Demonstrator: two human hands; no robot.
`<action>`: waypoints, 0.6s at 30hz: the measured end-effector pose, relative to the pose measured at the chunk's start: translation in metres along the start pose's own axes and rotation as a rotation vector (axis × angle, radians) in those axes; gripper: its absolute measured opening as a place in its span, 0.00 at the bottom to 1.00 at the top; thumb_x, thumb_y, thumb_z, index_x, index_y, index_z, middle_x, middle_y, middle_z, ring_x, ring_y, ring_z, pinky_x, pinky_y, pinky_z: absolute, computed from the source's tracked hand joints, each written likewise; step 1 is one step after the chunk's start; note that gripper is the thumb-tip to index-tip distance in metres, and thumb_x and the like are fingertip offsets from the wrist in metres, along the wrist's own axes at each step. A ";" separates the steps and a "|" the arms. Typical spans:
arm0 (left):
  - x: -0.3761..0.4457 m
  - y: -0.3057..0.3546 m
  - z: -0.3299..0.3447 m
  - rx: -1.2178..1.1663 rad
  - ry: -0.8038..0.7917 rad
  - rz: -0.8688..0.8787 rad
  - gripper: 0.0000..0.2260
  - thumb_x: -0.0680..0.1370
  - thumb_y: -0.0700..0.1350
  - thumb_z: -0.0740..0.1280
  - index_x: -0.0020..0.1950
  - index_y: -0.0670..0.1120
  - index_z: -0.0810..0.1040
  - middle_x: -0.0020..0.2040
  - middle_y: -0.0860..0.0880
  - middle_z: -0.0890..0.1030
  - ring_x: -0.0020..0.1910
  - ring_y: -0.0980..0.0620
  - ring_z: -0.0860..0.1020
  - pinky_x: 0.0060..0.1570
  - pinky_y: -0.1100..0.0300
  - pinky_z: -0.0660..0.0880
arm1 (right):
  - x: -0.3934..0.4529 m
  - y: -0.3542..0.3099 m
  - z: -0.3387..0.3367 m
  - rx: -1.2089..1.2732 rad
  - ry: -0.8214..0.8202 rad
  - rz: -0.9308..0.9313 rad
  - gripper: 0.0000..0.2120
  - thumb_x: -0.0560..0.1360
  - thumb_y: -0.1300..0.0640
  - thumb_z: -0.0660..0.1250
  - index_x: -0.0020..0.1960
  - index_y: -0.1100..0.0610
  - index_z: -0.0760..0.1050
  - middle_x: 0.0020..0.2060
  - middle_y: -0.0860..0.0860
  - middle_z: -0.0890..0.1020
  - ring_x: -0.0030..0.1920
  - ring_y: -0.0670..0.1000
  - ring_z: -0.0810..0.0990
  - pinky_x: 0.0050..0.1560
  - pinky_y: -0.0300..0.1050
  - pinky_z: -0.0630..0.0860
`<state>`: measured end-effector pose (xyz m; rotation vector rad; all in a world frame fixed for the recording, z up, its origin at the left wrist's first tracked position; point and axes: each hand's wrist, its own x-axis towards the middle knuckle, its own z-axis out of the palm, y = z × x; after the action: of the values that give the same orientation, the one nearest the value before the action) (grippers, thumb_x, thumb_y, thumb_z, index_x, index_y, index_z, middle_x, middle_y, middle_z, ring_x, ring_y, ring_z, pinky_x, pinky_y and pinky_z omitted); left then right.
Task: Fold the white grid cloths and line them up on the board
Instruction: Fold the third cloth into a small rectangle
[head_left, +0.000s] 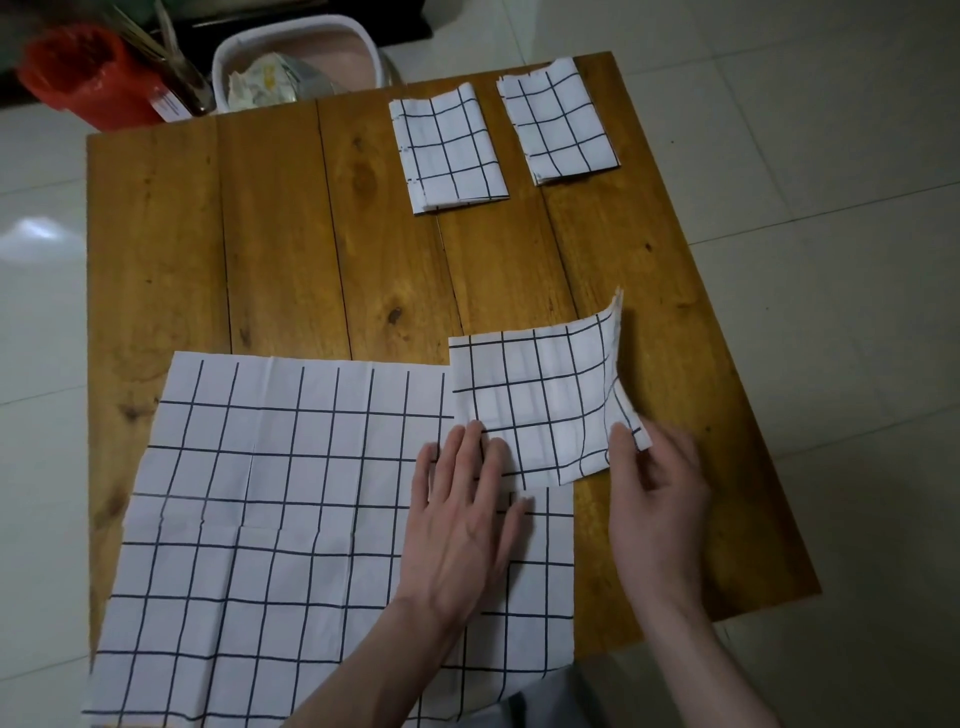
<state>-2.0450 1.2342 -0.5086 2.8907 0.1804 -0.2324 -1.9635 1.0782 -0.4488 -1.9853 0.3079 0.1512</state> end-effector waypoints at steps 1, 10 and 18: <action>0.000 0.000 0.000 -0.002 -0.003 -0.003 0.28 0.87 0.61 0.51 0.81 0.46 0.65 0.82 0.41 0.64 0.84 0.42 0.58 0.80 0.42 0.53 | -0.004 -0.001 0.004 -0.001 0.001 -0.046 0.11 0.83 0.50 0.65 0.61 0.51 0.81 0.57 0.43 0.79 0.55 0.46 0.81 0.55 0.48 0.83; -0.003 -0.011 0.000 -0.079 0.061 -0.022 0.29 0.86 0.62 0.52 0.81 0.46 0.67 0.81 0.43 0.65 0.82 0.44 0.60 0.80 0.41 0.59 | -0.022 0.017 0.029 -0.297 -0.170 -0.530 0.20 0.85 0.53 0.59 0.75 0.56 0.74 0.75 0.47 0.74 0.77 0.46 0.69 0.75 0.44 0.70; -0.007 -0.023 0.002 -0.158 0.112 -0.016 0.30 0.84 0.57 0.60 0.81 0.41 0.65 0.79 0.43 0.69 0.83 0.45 0.59 0.80 0.42 0.60 | -0.015 0.044 0.041 -0.632 -0.334 -0.896 0.21 0.87 0.53 0.56 0.76 0.57 0.73 0.77 0.52 0.71 0.80 0.53 0.66 0.73 0.57 0.71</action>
<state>-2.0552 1.2550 -0.5144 2.7474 0.2301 -0.0559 -1.9893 1.0999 -0.5009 -2.4661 -0.9485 -0.0078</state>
